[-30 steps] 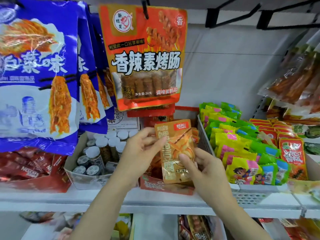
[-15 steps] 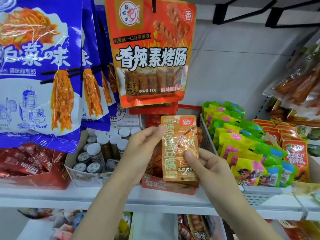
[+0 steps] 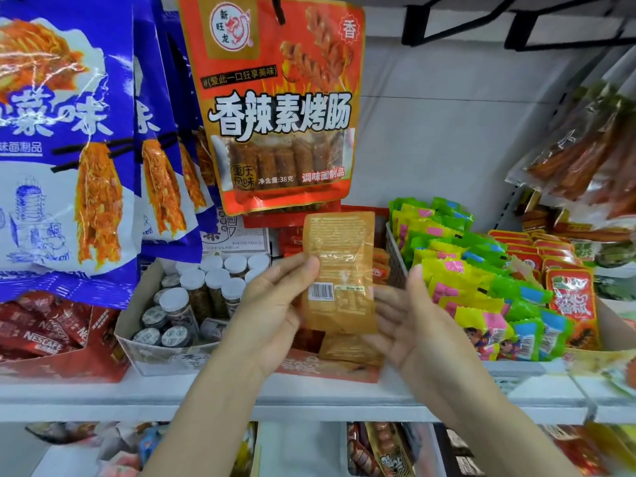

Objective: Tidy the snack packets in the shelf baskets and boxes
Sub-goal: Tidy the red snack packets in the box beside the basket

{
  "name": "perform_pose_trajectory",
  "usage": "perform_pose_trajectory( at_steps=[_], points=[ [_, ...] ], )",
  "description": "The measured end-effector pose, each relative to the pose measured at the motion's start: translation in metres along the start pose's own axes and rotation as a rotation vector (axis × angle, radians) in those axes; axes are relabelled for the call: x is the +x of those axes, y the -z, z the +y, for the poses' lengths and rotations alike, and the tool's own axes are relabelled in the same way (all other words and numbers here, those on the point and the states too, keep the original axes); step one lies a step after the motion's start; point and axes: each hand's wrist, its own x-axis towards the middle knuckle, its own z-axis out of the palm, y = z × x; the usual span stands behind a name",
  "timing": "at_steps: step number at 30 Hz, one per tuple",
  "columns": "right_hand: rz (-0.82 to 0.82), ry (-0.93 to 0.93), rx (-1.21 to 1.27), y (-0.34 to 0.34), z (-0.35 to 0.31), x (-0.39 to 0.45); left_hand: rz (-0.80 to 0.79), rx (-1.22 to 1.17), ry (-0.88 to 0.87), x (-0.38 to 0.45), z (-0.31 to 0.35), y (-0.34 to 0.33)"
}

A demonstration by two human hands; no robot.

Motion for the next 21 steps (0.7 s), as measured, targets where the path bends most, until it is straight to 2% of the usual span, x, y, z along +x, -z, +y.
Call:
perform_pose_trajectory(
  at_steps=[2,5,12,14,19,21],
  points=[
    [0.021,0.077,-0.067,0.001,0.000,0.001,0.080,0.074,-0.032,0.001,0.000,0.002],
    [0.103,0.153,-0.166,0.001,0.005,0.001,0.105,0.146,-0.052,0.000,-0.001,0.000],
    [0.136,0.125,-0.107,0.002,0.007,0.002,0.072,0.148,-0.028,-0.002,0.006,0.001],
    [0.088,0.080,-0.041,0.003,0.005,0.001,0.000,0.120,0.009,-0.004,0.008,0.001],
    [-0.196,-0.156,0.200,-0.001,0.001,-0.002,-0.232,0.124,0.115,-0.011,0.001,-0.007],
    [-0.267,-0.193,0.220,-0.004,0.005,-0.003,-0.272,0.087,0.111,-0.013,-0.004,-0.011]
  ],
)
